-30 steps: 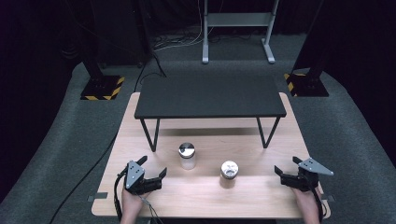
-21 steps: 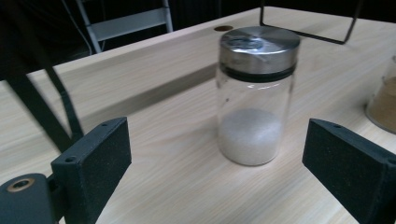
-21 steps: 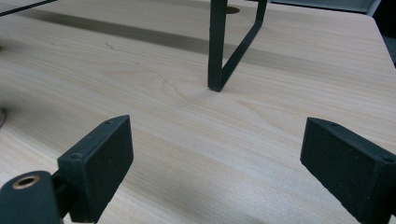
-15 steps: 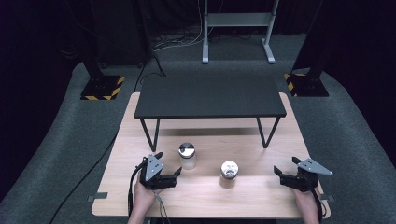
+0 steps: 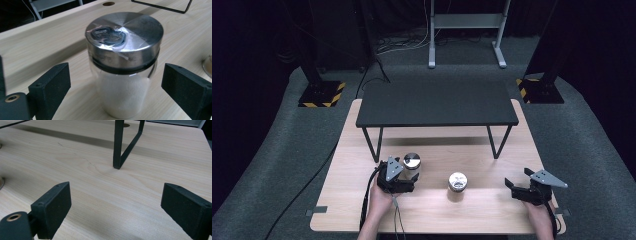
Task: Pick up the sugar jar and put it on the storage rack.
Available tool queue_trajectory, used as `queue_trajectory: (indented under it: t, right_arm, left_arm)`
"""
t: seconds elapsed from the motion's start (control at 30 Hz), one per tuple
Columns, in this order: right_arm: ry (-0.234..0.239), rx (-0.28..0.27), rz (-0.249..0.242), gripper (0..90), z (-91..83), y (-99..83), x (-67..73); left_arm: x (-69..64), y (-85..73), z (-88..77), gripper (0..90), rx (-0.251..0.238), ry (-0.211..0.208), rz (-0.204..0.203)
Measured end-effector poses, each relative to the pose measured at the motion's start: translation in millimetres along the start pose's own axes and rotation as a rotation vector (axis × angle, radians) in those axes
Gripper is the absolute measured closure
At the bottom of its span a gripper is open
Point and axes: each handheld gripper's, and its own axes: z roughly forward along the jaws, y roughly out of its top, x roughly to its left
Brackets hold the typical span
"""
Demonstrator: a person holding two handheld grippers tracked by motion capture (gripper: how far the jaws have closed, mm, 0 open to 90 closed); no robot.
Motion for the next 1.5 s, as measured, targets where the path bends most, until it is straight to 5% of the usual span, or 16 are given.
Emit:
queue_trajectory:
  t: [0.27, 0.47, 0.67, 0.83, 1.13, 1.5]
  right_arm:
    - [0.001, 0.001, -0.001, 8.1, 0.1, 0.1, 0.2]
    - [0.002, 0.000, -0.001, 8.1, -0.1, 0.0, 0.1]
    - [0.003, 0.000, 0.000, 8.2, 0.2, 0.0, -0.3]
    - [0.003, 0.001, 0.000, 8.2, 0.5, 0.1, -0.2]
    - [0.006, 0.002, -0.003, 8.3, 1.2, 0.5, 0.1]
    - [0.007, 0.003, 0.000, 8.2, 1.0, 0.5, -0.2]
  left_arm:
    - [0.1, -3.7, 15.0, 11.7, -0.008, -0.008, -0.042]
    - [2.0, -9.9, 24.6, 29.6, -0.030, -0.030, -0.058]
    - [1.8, -11.5, 24.8, 30.5, -0.043, -0.031, -0.082]
    - [5.9, -11.5, 14.0, 30.5, -0.113, -0.056, -0.108]
    - [13.9, 20.7, -13.6, 30.6, -0.194, -0.053, -0.090]
    - [18.0, 70.1, -33.0, 30.5, -0.236, -0.030, -0.035]
